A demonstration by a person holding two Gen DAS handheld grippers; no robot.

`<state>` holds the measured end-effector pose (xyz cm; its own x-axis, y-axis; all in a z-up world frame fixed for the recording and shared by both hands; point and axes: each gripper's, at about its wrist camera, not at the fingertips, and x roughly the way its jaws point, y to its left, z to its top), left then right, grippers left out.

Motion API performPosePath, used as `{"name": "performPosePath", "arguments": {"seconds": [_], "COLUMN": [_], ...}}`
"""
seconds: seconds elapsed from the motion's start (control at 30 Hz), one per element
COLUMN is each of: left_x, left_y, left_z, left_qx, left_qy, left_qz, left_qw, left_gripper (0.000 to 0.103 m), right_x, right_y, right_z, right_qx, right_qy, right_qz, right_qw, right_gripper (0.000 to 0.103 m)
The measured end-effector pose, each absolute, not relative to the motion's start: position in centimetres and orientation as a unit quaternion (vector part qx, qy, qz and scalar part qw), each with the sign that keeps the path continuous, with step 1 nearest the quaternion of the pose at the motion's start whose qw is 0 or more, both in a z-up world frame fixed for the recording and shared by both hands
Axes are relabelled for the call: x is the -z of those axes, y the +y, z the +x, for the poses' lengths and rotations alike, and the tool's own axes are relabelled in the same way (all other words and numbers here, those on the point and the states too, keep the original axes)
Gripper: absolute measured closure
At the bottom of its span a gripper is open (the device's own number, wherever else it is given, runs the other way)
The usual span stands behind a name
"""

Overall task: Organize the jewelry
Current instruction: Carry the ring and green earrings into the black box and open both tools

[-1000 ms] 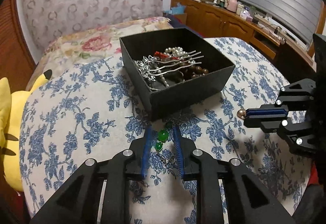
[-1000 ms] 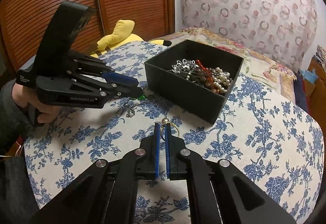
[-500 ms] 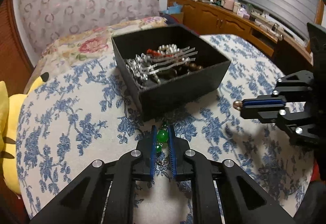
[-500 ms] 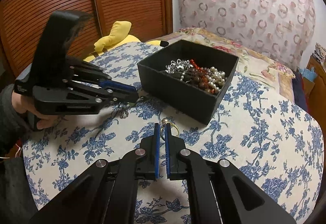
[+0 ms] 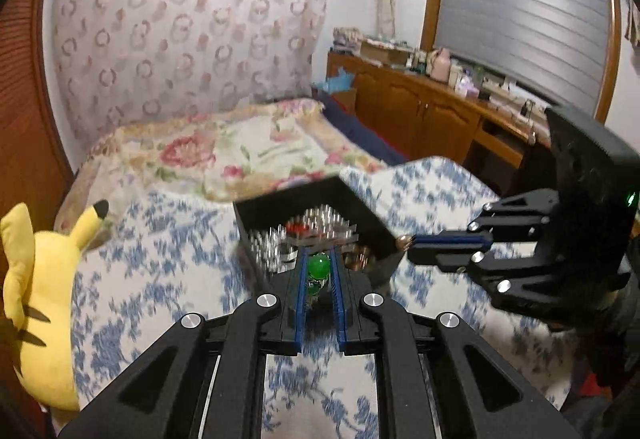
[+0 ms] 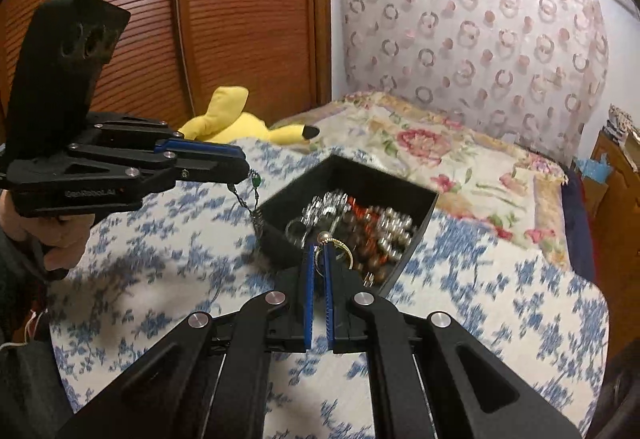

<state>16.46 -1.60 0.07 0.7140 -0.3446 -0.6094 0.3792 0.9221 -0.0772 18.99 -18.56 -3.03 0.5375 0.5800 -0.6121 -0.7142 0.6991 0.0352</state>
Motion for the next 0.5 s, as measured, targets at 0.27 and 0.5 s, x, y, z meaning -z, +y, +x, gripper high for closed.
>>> {"name": "performPosePath", "arguments": {"seconds": [0.27, 0.5], "left_x": [-2.0, -1.3], "left_y": [-1.7, -1.6], "left_z": [19.0, 20.7], "left_qx": [0.190, 0.180], "left_qy": [0.306, 0.317], "left_qz": [0.012, 0.007], "left_qw": [0.933, 0.931], "left_gripper": [0.093, 0.093], "right_x": [3.4, 5.0], "right_y": [-18.0, -17.8], "right_z": [21.6, 23.3], "right_qx": [-0.372, -0.371], "right_qy": [0.312, 0.333], "right_qz": [-0.099, -0.089], "right_qw": [0.869, 0.863], "right_gripper": [0.097, 0.097]}}
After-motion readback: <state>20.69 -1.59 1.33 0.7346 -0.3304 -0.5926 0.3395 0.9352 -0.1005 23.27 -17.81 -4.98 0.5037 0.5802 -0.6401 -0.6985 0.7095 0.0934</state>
